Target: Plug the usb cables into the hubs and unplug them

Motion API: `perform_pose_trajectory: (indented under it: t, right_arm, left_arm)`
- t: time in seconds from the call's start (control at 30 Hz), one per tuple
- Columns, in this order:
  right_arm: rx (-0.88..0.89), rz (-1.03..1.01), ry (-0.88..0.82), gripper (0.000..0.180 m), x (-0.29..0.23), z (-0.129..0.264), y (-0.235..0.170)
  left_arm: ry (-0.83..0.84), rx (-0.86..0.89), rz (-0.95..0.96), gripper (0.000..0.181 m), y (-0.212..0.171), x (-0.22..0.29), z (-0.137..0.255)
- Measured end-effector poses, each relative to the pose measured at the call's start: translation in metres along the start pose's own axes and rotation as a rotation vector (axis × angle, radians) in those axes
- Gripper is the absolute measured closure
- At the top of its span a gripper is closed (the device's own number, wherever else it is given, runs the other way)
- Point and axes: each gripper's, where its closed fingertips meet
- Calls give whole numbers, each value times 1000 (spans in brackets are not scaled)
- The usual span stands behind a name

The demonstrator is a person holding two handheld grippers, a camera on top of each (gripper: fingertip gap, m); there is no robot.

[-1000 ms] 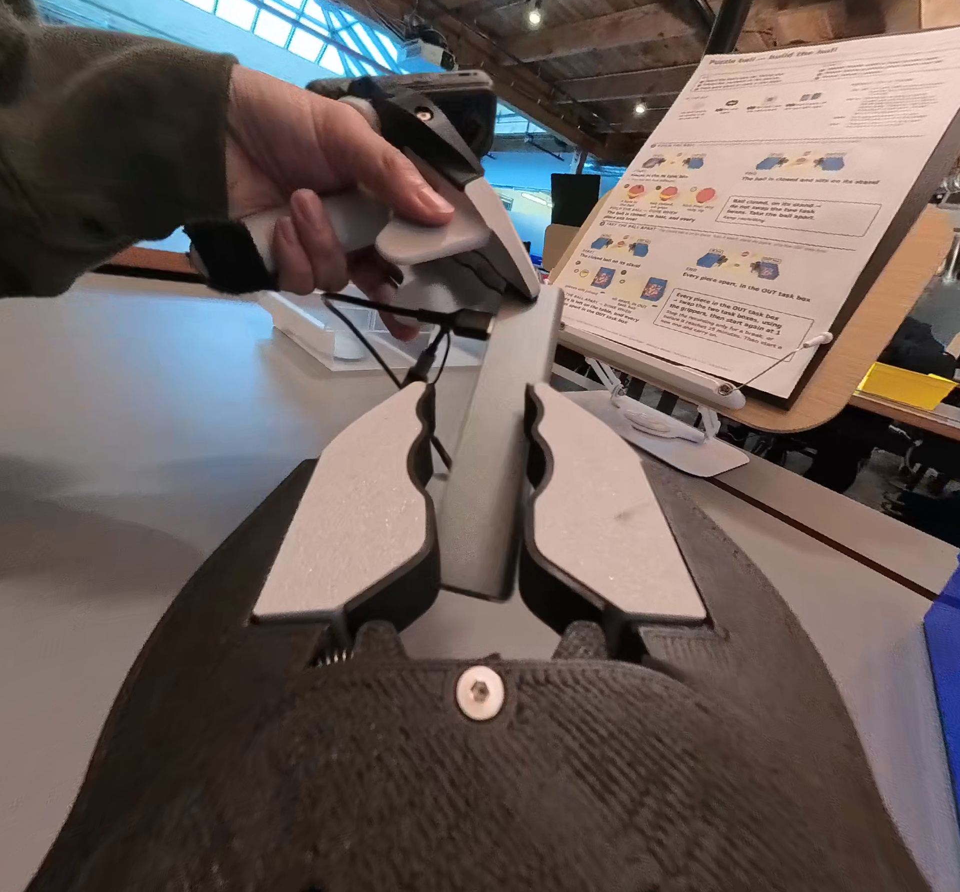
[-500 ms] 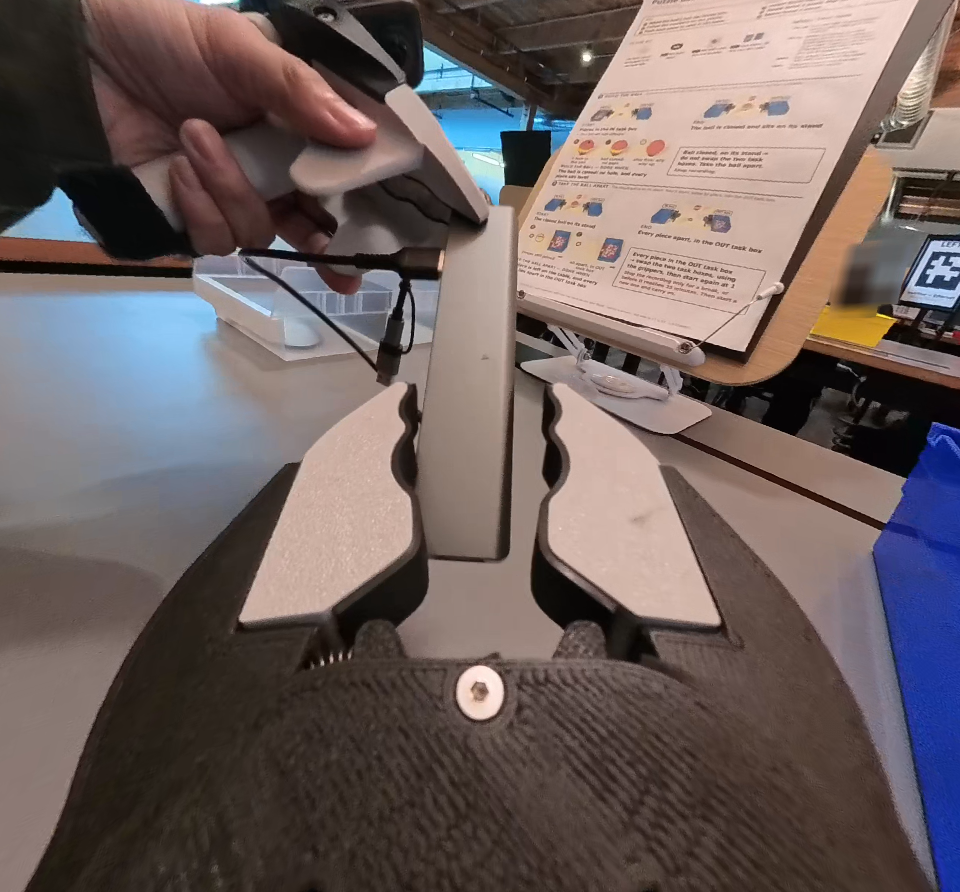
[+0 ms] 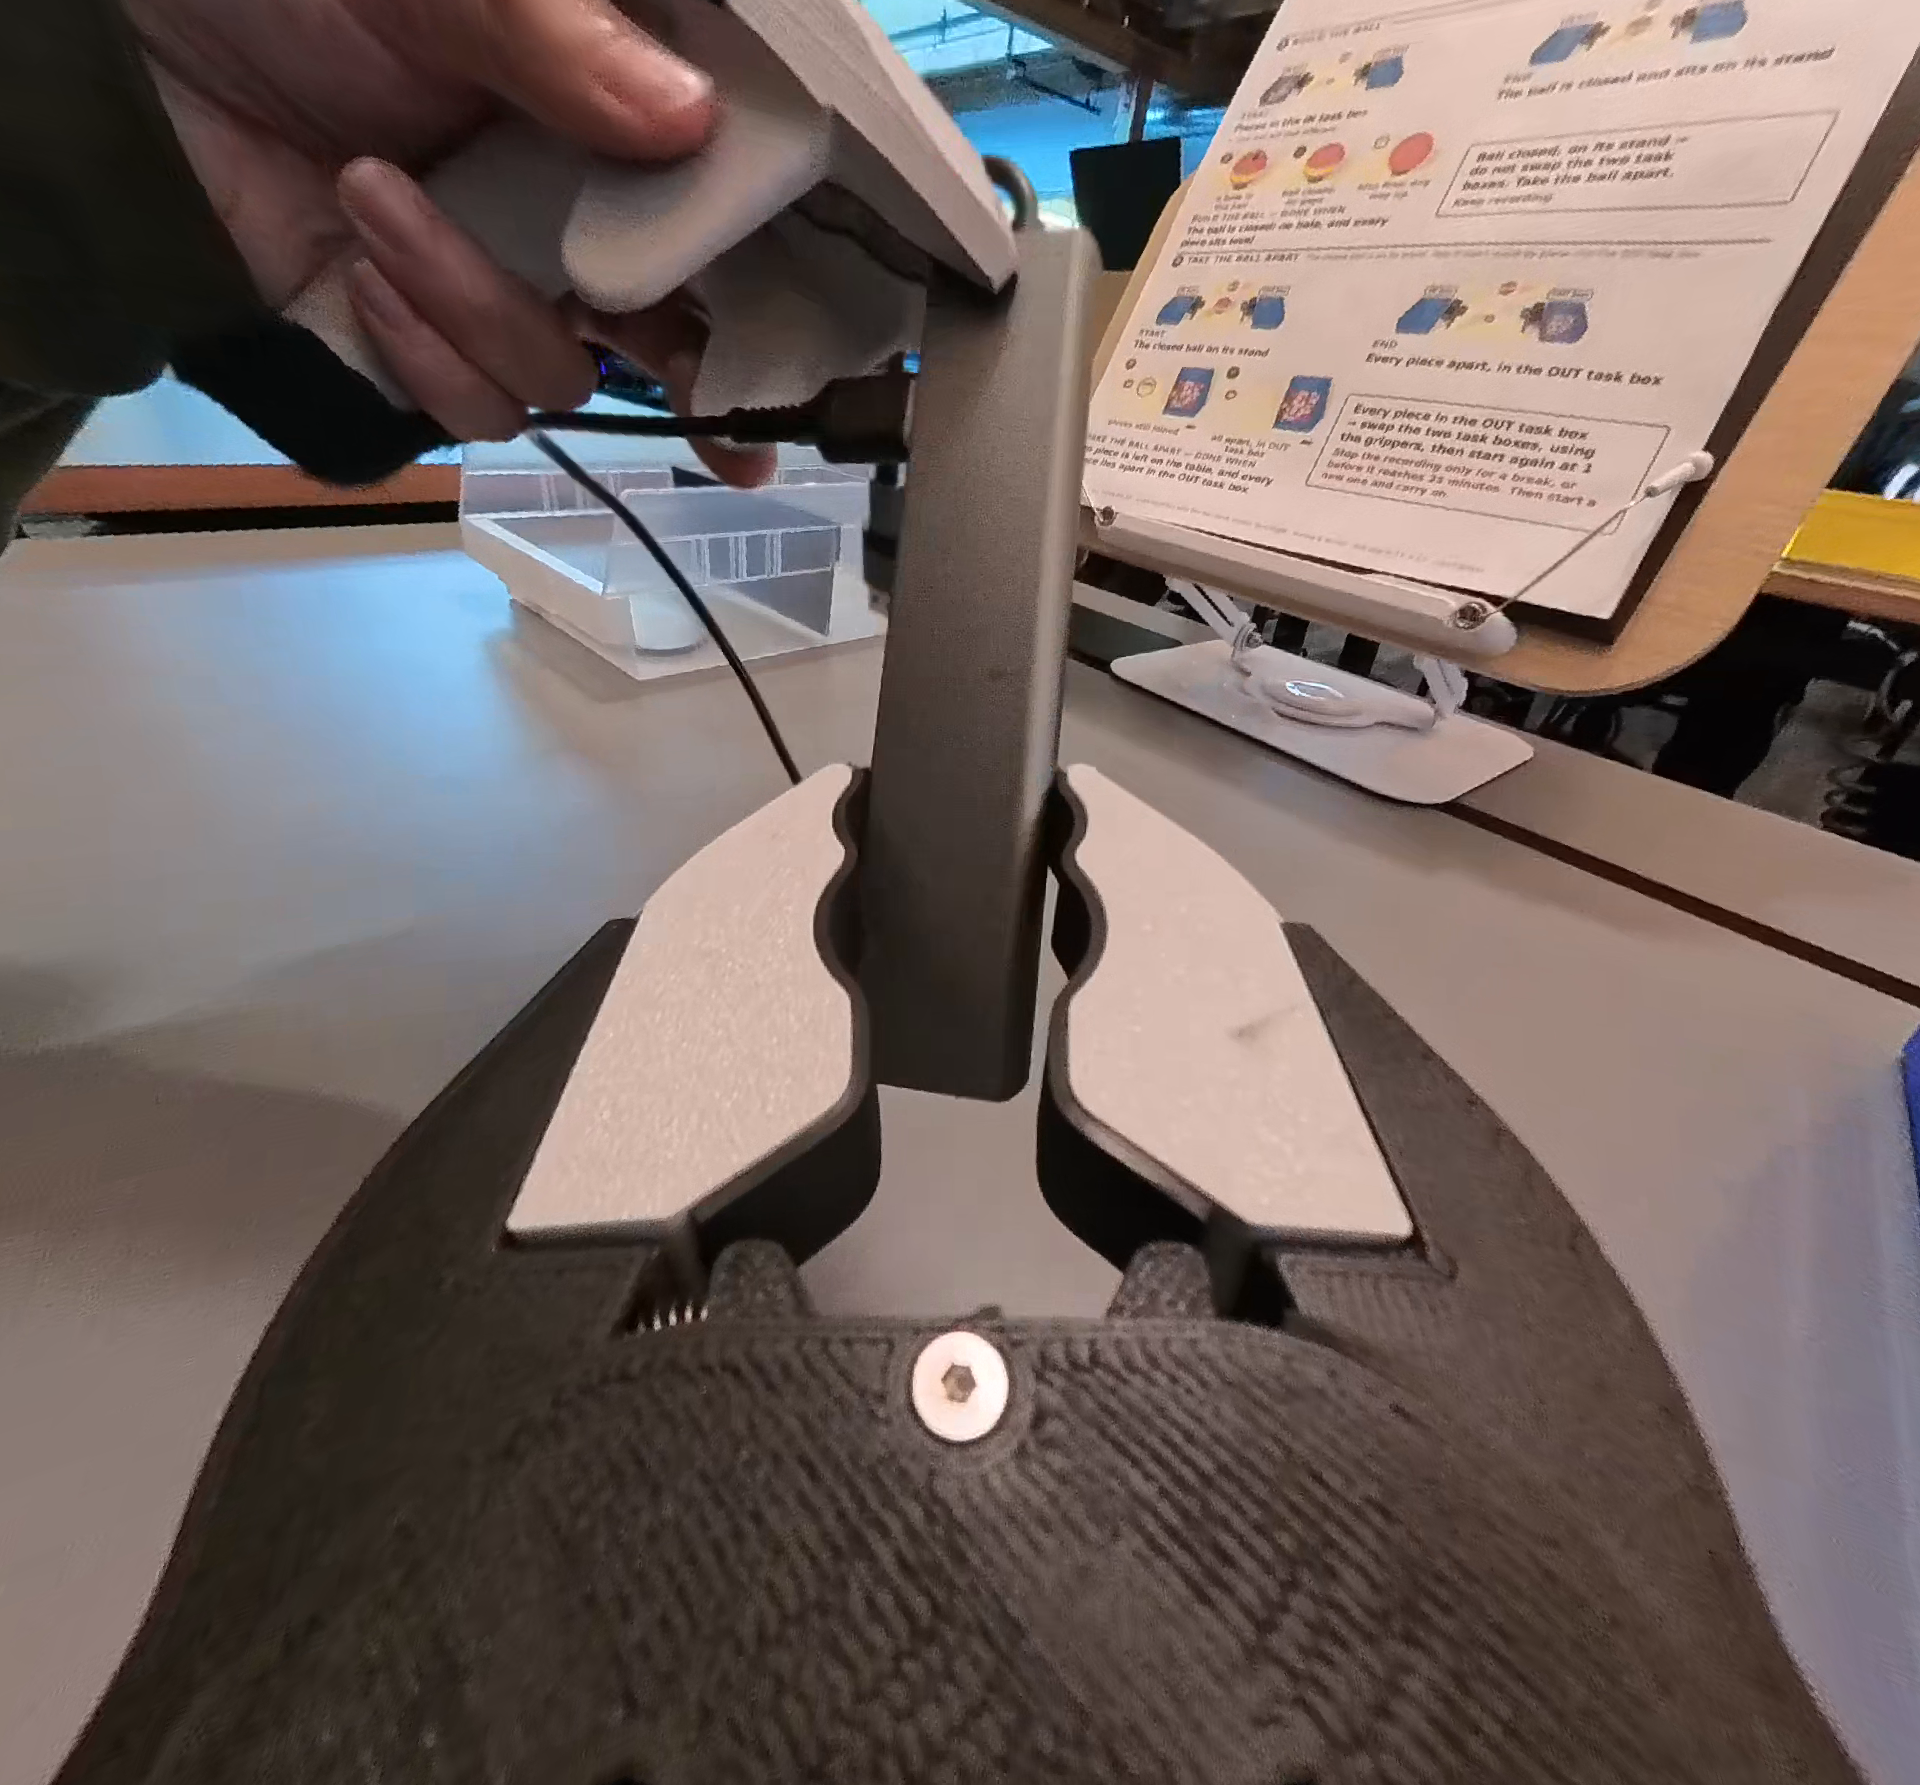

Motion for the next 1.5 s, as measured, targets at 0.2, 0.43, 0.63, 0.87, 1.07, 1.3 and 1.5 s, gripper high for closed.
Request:
perform_pose_trajectory:
  t: [0.2, 0.43, 0.63, 0.87, 1.07, 1.3, 1.5]
  right_arm:
    - [-42, -28, -6, 148, -1, -2, -5]
    - [-49, -151, 194, 153, -17, 0, -5]
    - [-26, -299, 461, 163, -42, 10, 3]
    - [-26, -322, 521, 168, -49, 13, 4]
    - [9, -308, 401, 155, -35, 6, 6]
    - [142, -1, 97, 129, -13, 6, 16]
    - [148, 61, 53, 121, -12, 6, 16]
  left_arm:
    - [26, -40, -118, 171, 1, 8, -5]
    - [-43, -46, -290, 171, -2, 18, -4]
    - [-177, -102, -452, 171, -14, 36, 5]
    - [-200, -111, -630, 170, -18, 48, 2]
    - [-66, -116, -453, 171, -9, 36, 3]
    - [-11, 91, 81, 171, 10, 14, 15]
    - [-171, 189, 374, 171, -8, -3, 16]
Point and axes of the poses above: each gripper's, where its closed fingertips meet, z back along the fingers, y out of its top, x = y × z across the jaws, and after that the axes turned 2 degrees about x, right-handed
